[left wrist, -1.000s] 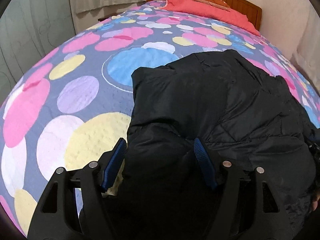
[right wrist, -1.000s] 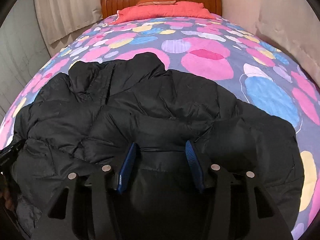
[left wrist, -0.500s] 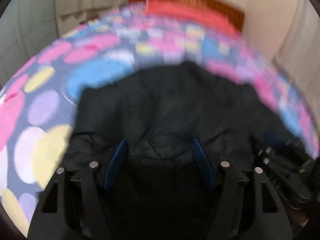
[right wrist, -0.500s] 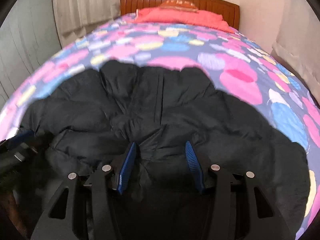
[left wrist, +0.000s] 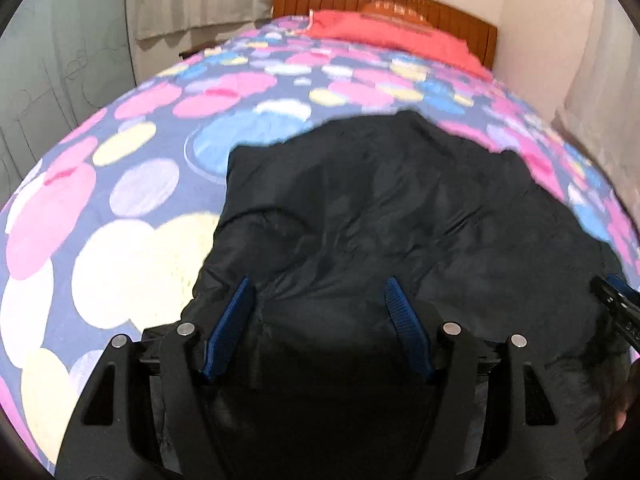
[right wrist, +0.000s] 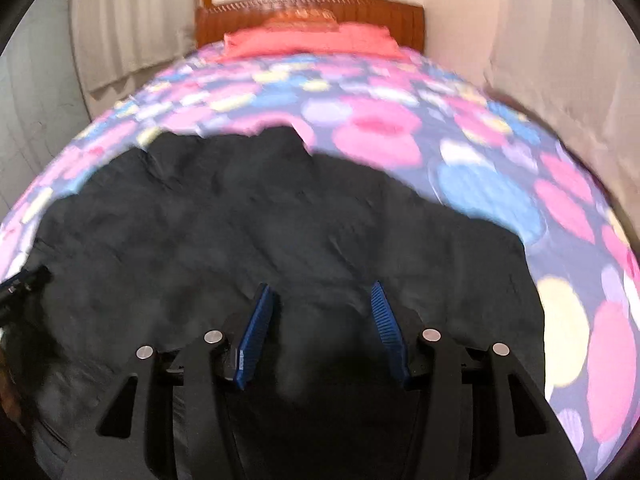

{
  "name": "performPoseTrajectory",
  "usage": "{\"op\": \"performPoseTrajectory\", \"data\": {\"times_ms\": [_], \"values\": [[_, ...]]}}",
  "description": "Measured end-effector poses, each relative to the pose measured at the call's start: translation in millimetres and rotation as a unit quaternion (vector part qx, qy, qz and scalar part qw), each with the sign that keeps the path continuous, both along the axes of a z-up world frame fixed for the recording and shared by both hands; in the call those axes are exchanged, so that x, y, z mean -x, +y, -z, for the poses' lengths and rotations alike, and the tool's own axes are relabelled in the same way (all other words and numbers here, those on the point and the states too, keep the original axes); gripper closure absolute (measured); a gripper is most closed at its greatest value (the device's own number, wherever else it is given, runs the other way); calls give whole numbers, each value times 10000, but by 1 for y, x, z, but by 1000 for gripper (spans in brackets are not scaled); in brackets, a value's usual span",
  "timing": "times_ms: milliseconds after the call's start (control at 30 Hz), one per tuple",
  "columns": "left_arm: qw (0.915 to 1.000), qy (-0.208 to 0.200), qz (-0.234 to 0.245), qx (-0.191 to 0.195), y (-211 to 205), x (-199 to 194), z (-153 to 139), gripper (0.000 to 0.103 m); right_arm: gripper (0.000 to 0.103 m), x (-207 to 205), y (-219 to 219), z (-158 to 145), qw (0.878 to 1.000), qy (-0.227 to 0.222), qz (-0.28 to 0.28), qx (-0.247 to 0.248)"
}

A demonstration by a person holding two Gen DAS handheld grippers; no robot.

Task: Fold large clothes

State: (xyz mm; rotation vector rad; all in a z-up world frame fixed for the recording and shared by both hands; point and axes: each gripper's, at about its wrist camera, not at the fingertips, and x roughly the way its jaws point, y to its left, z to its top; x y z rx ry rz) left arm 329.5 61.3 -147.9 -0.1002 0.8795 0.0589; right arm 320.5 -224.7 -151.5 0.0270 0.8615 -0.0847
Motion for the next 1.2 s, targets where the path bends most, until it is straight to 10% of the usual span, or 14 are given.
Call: {"op": "performPoseTrajectory", "data": {"times_ms": [367, 1200], "values": [[9987, 20, 67, -510, -14, 2, 9, 34, 51, 1, -2, 19, 9999, -25, -24, 106], [9941, 111, -766, 759, 87, 227, -16, 26, 42, 221, -103, -11, 9939, 36, 1027, -391]]}}
